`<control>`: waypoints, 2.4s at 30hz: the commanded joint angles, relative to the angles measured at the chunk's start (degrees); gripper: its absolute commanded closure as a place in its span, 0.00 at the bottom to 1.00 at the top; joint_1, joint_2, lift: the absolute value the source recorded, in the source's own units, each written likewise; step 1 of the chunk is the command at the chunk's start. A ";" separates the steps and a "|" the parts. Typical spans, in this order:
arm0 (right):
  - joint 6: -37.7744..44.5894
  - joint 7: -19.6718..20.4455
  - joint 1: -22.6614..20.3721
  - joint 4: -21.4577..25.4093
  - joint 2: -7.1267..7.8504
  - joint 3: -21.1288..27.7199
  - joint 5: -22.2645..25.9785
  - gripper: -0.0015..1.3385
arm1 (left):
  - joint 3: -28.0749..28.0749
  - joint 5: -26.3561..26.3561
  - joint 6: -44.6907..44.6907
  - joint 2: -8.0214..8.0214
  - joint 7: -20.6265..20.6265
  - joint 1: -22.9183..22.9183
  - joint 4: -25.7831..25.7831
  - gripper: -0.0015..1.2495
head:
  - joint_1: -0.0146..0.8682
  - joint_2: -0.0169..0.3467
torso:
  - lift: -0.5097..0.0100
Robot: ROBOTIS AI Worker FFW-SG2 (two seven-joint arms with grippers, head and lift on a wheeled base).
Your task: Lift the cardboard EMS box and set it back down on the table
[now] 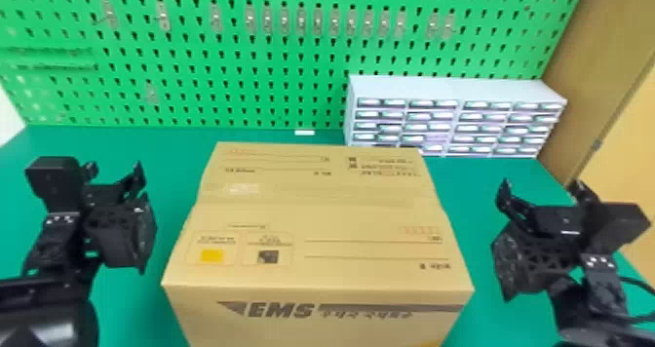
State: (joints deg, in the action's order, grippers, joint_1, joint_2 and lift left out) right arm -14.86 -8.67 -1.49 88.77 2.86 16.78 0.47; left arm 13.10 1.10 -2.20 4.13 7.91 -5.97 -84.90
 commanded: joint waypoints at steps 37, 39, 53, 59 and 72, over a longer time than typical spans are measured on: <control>1.06 0.06 0.08 0.00 0.21 -1.49 0.41 0.06 | -0.71 -0.39 0.17 0.00 0.70 1.14 0.09 0.40 | 0.78 0.01 | 0.99; 1.15 0.06 0.08 0.00 -0.40 -1.14 0.32 0.06 | -0.79 -0.39 0.17 0.09 0.70 1.14 0.09 0.40 | 0.78 0.01 | 0.98; 1.06 0.06 0.35 0.00 -1.19 -0.35 -1.61 0.06 | -0.79 -0.22 0.09 0.09 0.70 0.87 0.18 0.41 | 0.78 0.01 | 0.97; 0.88 0.06 0.35 0.08 -1.19 -0.35 -1.61 0.06 | -0.79 -0.22 0.17 0.00 0.79 0.87 0.18 0.41 | 0.78 0.01 | 0.95; 0.88 0.06 0.44 0.00 -1.19 -0.26 -2.22 0.06 | -0.79 -0.22 0.17 0.09 0.79 0.87 0.09 0.41 | 0.78 0.01 | 0.90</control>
State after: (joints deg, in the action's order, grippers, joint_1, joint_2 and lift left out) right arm -13.97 -8.61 -1.00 88.80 1.66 16.44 -1.65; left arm 12.30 0.88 -2.04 4.16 8.70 -5.09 -84.73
